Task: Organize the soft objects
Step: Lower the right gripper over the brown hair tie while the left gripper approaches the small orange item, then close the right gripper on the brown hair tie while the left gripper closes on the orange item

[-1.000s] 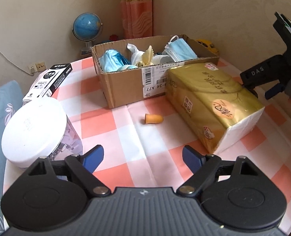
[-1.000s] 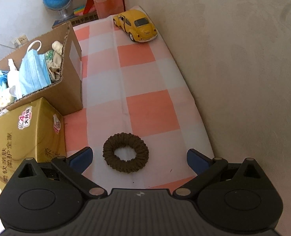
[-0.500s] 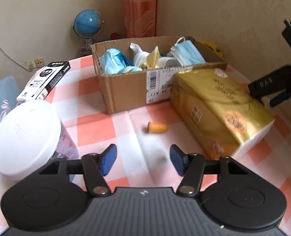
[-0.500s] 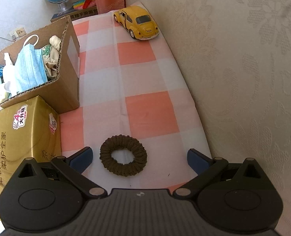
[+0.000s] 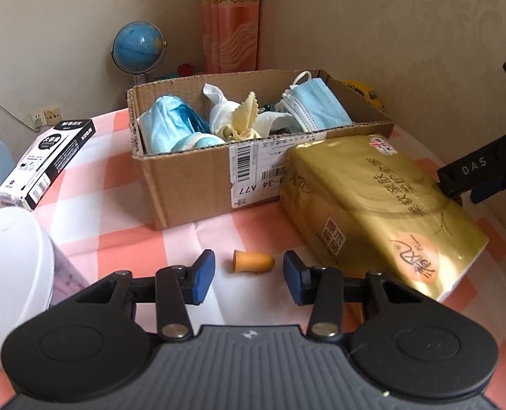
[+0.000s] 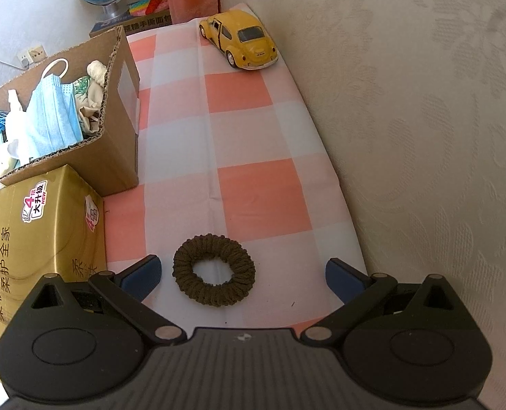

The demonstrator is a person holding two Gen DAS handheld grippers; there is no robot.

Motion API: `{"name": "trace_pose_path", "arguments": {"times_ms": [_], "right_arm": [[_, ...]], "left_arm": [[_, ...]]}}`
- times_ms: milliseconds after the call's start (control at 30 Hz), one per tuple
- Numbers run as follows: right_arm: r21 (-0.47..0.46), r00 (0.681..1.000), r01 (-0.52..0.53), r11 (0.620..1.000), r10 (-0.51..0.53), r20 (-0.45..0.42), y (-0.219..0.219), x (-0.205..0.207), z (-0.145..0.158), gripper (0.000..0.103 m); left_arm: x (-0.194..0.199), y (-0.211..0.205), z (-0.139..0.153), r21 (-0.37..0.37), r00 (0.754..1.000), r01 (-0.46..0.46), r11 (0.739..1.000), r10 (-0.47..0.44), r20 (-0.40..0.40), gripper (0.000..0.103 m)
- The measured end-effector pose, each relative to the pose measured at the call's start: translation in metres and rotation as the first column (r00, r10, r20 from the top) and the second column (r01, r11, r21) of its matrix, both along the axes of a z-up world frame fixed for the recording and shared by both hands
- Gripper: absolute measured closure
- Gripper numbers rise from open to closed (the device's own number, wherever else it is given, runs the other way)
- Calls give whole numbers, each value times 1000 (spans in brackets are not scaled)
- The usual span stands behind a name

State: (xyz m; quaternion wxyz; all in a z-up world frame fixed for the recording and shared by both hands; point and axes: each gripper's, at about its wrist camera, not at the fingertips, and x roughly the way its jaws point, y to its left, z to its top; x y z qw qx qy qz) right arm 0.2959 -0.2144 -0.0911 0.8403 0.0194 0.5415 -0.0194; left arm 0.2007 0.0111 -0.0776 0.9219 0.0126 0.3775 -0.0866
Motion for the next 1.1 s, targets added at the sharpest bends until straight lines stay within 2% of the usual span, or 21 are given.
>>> {"name": "trace_pose_path", "arguments": {"times_ms": [133, 367, 567, 633, 900, 1100], "right_arm": [[2, 1000, 1, 1000, -1, 8, -1, -1, 0, 0], [6, 1000, 0, 1000, 0, 2, -1, 0, 2, 2], [-25, 1000, 0, 1000, 1, 12, 4, 5, 6, 20], [-25, 1000, -11, 1000, 11, 10, 4, 4, 8, 28], [-9, 1000, -20, 1000, 20, 6, 0, 3, 11, 51], [-1, 1000, -28, 1000, 28, 5, -1, 0, 12, 53]], "left_arm": [[2, -2, 0, 17, 1000, 6, 1000, -6, 9, 79], [2, -1, 0, 8, 1000, 12, 1000, -12, 4, 78], [2, 0, 1, 2, 1000, 12, 1000, -12, -1, 78], [3, 0, 1, 2, 1000, 13, 1000, -13, -3, 78], [3, 0, 1, 0, 1000, 17, 1000, -17, -6, 78], [3, 1, 3, -6, 1000, 22, 1000, -22, -10, 78]]}}
